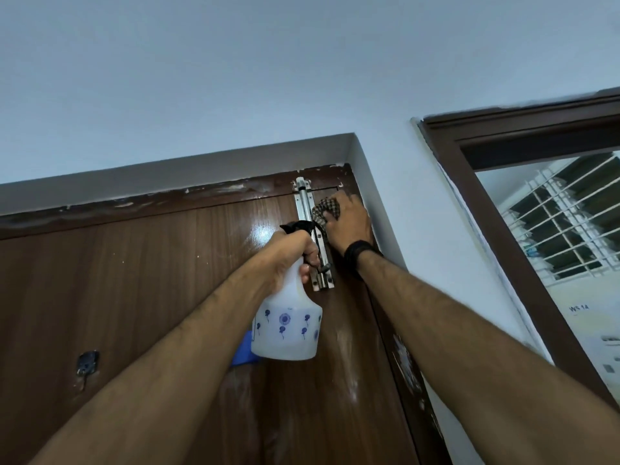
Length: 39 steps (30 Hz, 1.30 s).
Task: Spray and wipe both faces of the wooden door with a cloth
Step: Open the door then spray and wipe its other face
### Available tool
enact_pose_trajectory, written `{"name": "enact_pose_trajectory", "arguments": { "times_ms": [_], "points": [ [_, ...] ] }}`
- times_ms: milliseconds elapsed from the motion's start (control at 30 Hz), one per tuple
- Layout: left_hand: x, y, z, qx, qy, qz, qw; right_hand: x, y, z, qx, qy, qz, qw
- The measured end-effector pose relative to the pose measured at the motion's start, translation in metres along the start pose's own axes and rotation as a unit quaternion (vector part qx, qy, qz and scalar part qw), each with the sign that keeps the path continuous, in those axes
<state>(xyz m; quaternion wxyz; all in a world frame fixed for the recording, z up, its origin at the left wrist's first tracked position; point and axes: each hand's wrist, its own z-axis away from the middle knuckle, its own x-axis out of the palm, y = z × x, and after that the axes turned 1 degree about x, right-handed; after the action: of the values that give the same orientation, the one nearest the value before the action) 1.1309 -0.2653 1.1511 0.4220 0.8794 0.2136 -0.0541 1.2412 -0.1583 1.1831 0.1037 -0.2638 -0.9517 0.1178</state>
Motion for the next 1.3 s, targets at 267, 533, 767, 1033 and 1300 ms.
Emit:
{"name": "enact_pose_trajectory", "arguments": {
  "times_ms": [267,533,767,1033,1300],
  "points": [
    [0.004,0.029,-0.027,0.036,0.027,0.003,0.999,0.013,-0.002,-0.049,-0.085,0.016,0.053,0.995],
    [0.005,0.017,-0.026,0.029,0.032,0.011,0.999,0.007,0.018,-0.005,-0.108,0.02,0.008,0.994],
    [-0.007,0.016,-0.033,0.023,0.056,0.02,0.998,0.004,0.0,-0.037,-0.073,-0.009,0.016,0.997],
    [-0.003,0.01,-0.023,0.019,0.028,0.029,0.999,0.015,-0.006,-0.04,-0.058,0.046,0.03,0.997],
    [-0.016,-0.015,0.001,-0.014,0.027,0.05,0.998,0.008,0.018,0.018,-0.051,0.034,0.015,0.998]
  ]
}}
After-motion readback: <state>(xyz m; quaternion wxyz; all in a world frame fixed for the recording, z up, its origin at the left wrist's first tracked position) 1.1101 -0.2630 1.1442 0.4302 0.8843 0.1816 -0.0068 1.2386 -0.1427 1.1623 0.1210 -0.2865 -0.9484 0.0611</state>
